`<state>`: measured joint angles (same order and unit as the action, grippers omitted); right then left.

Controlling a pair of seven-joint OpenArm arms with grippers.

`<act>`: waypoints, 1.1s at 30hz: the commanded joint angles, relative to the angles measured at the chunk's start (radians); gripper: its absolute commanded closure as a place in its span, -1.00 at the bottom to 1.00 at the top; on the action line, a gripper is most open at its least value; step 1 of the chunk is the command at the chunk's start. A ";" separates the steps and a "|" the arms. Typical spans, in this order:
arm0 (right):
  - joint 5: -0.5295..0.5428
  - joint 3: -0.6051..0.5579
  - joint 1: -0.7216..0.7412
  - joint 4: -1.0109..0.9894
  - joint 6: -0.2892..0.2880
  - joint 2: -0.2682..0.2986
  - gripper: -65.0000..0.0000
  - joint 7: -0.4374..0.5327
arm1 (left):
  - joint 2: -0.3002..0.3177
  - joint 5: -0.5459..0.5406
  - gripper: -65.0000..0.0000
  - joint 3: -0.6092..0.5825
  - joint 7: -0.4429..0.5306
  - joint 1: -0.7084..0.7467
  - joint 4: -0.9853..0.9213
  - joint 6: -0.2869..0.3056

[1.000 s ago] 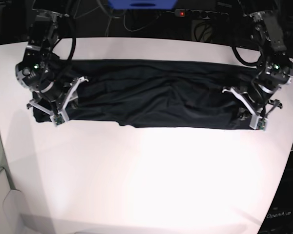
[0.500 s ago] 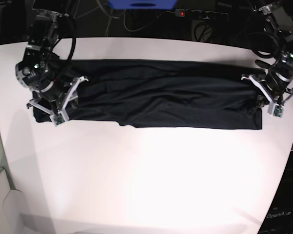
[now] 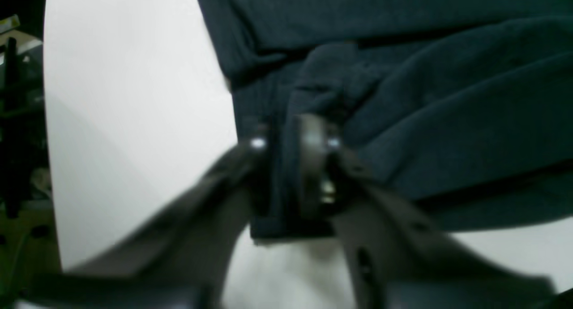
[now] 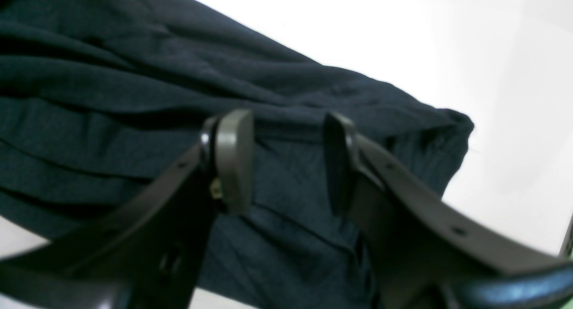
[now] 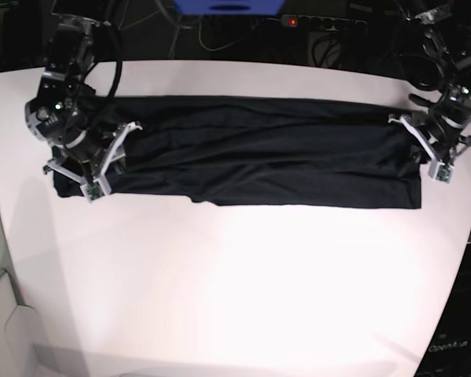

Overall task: Fold the T-shirt properly
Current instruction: 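Grasp the strip's ends with both grippers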

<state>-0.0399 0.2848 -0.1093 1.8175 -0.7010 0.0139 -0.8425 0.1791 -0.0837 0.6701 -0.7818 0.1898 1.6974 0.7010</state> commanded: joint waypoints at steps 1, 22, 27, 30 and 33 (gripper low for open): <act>0.011 0.000 0.010 0.015 0.003 0.005 0.16 0.019 | 0.013 -0.021 0.45 0.023 0.020 -0.006 0.016 -0.003; 0.011 -0.002 0.016 -0.020 0.003 0.008 0.17 0.019 | -0.042 -0.212 0.27 0.063 0.006 -0.036 0.016 -0.003; 0.011 -0.002 0.018 -0.020 0.003 0.008 0.17 0.019 | -0.043 -0.247 0.28 -0.049 0.006 -0.023 0.007 -0.003; 0.011 -0.002 0.018 -0.020 0.003 0.010 0.17 0.019 | -0.043 -0.241 0.37 -0.080 0.006 -0.023 0.007 -0.003; 0.011 -0.002 0.018 -0.020 0.003 0.013 0.17 0.021 | -0.034 -0.239 0.67 -0.077 0.006 -0.023 0.002 -0.003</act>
<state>-0.0395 0.2810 -0.1032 1.7817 -0.7010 0.0181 -0.8417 0.1291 -0.3107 0.5873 -0.7971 0.1722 1.6878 0.6998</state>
